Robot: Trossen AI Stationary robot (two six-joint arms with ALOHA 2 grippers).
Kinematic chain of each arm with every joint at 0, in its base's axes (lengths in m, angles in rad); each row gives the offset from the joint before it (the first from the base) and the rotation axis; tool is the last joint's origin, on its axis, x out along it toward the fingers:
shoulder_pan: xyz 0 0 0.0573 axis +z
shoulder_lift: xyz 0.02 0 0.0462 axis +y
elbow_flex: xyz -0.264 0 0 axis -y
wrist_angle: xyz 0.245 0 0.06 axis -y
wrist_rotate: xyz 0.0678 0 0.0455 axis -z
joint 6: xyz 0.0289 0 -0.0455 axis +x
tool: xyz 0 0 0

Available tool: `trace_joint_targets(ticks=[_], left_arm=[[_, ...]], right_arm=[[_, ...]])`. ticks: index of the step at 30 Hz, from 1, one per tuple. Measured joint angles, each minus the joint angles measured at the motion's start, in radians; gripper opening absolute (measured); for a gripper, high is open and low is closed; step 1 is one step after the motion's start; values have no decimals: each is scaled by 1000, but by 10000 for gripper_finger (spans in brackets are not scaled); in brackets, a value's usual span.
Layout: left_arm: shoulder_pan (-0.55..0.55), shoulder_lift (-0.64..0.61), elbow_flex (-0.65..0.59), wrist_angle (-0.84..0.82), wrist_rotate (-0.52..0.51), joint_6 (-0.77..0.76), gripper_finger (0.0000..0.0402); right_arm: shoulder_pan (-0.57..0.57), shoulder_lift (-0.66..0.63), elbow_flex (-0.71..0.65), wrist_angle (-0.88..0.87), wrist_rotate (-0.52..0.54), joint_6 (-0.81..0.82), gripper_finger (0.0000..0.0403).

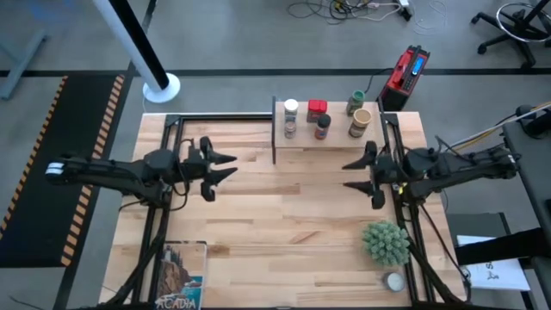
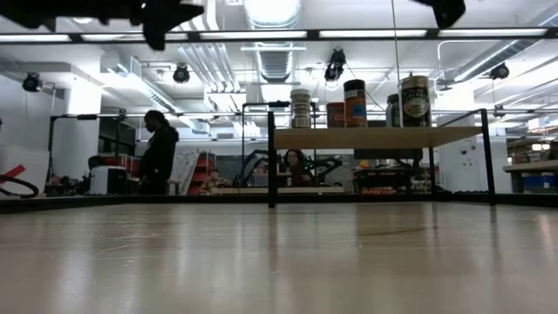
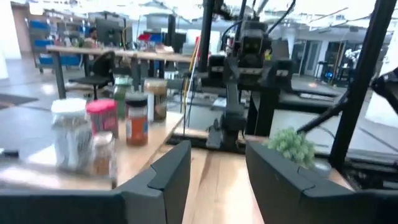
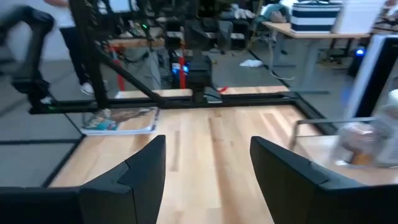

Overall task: Shelf spices
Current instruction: Return to Home Position

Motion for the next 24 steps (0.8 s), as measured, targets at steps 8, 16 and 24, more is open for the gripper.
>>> trace_joint_targets(ticks=[8, 16, 24], left_arm=[[1, -132, -188, 62, -1, -13, 136], [1, -192, -315, 72, -2, -53, 138], [1, -197, -384, 69, -2, -70, 147]], right_arm=[[65, -33, -304, 462, -32, 70, 208], [75, -33, -508, 755, -53, 60, 208], [76, -28, -589, 756, -54, 80, 220]])
